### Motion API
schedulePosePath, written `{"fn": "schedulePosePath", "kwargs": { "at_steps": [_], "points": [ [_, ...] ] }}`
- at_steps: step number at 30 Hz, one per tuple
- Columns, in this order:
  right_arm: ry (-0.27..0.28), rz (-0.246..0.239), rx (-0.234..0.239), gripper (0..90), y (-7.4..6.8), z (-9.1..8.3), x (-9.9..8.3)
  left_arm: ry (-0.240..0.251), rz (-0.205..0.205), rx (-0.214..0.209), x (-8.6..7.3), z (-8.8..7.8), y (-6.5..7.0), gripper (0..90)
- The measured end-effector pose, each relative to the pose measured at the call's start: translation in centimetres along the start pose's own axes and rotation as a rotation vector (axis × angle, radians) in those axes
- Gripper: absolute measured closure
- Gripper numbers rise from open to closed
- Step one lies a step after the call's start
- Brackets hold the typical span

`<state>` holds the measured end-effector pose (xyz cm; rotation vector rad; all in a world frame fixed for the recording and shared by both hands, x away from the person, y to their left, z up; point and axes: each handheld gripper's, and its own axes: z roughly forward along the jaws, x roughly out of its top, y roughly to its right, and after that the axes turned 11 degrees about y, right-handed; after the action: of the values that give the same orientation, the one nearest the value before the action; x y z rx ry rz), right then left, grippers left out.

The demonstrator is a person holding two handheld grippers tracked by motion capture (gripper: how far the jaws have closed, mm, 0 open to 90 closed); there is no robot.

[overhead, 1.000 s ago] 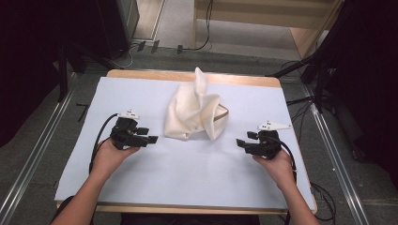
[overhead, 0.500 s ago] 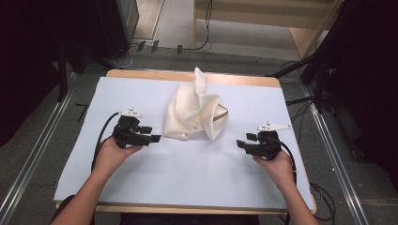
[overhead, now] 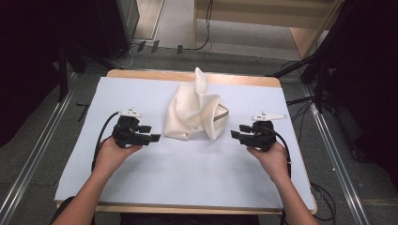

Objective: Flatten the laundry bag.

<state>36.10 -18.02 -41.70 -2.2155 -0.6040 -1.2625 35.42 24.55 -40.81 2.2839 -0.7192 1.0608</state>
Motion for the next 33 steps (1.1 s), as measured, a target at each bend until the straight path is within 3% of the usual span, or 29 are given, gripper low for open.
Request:
{"fn": "schedulePosePath", "kwargs": {
  "at_steps": [5,11,13,17,23,33],
  "points": [
    [0.032,-0.011,0.062,45.9,-2.2,1.6,2.4,0.000,-0.007,0.012,-0.2,-0.5,-0.1,40.4],
    [0.024,-0.018,0.095,47.6,-3.6,3.9,2.9,0.004,-0.015,0.018,-0.4,-0.8,-0.3,40.4],
    [0.010,-0.021,0.083,53.2,-4.0,5.0,2.8,0.007,-0.018,0.021,-0.5,-0.9,-0.3,40.5],
    [-0.011,-0.062,0.095,79.6,-4.9,6.5,2.6,0.007,-0.023,0.024,-0.6,-1.2,-0.5,40.5],
    [0.009,-0.180,0.162,86.4,-7.2,5.9,2.2,0.018,-0.041,0.026,-0.6,-1.5,-0.7,40.8],
    [-0.006,-0.250,0.226,86.2,-9.3,5.2,0.7,0.049,-0.057,0.046,-0.1,-2.7,-1.4,41.2]
  ]
}}
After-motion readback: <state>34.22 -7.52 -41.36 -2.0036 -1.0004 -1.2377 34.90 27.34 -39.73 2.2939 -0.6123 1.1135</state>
